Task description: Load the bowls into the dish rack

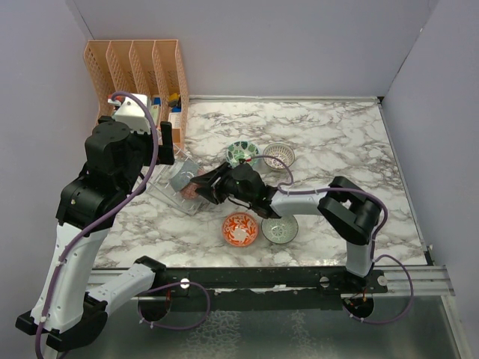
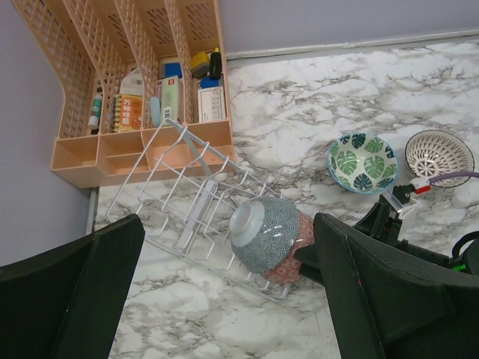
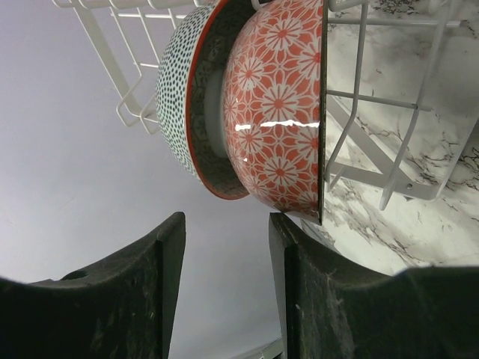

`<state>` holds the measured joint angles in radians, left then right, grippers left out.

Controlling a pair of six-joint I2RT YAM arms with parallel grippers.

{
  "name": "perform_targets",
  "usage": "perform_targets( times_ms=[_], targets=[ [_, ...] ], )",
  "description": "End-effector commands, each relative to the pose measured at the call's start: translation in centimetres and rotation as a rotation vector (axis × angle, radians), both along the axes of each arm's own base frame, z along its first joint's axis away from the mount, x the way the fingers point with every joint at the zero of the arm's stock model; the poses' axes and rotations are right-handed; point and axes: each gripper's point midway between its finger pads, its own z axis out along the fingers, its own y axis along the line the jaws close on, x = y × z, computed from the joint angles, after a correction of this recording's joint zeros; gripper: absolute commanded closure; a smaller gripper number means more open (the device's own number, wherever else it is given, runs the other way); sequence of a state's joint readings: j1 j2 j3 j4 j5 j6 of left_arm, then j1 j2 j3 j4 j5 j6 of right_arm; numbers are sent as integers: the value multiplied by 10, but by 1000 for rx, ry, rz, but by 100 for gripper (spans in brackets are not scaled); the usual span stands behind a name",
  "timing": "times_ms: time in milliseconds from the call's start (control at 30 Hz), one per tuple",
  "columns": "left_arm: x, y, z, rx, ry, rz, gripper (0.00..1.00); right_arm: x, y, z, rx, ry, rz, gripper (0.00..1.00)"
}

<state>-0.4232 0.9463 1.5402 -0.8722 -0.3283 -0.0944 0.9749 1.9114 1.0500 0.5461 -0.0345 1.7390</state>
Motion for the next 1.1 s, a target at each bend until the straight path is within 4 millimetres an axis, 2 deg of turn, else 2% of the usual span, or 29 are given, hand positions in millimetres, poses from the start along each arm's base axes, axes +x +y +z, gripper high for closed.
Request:
perform_targets(
  times_ms=[0, 300, 400, 500, 567, 667, 833, 1067],
  targets=[
    [2, -4, 8, -12, -30, -18, 1, -1, -4, 20, -18, -44, 14, 51],
    [2, -2, 7, -10, -28, -6, 1, 4, -19, 40, -137, -151, 34, 51],
    [3, -2, 7, -11, -30, -5, 1, 5, -28, 30, -251, -127, 51, 51],
    [3, -2, 7, -12, -30, -5, 1, 4, -39, 15, -363, -79, 63, 41],
    [4, -2, 7, -12, -28, -3, 1, 5, -44, 9, -400, -68, 61, 38],
    [4, -2, 6, -8, -27, 0, 1, 7, -48, 6, -413, -70, 57, 36],
    [5, -2, 4, -4, -23, 2, 1, 12, -44, 3, -392, -90, 71, 23],
    [6, -2, 5, -4, -24, 6, 1, 27, -33, 10, -251, -199, 78, 21]
  ],
)
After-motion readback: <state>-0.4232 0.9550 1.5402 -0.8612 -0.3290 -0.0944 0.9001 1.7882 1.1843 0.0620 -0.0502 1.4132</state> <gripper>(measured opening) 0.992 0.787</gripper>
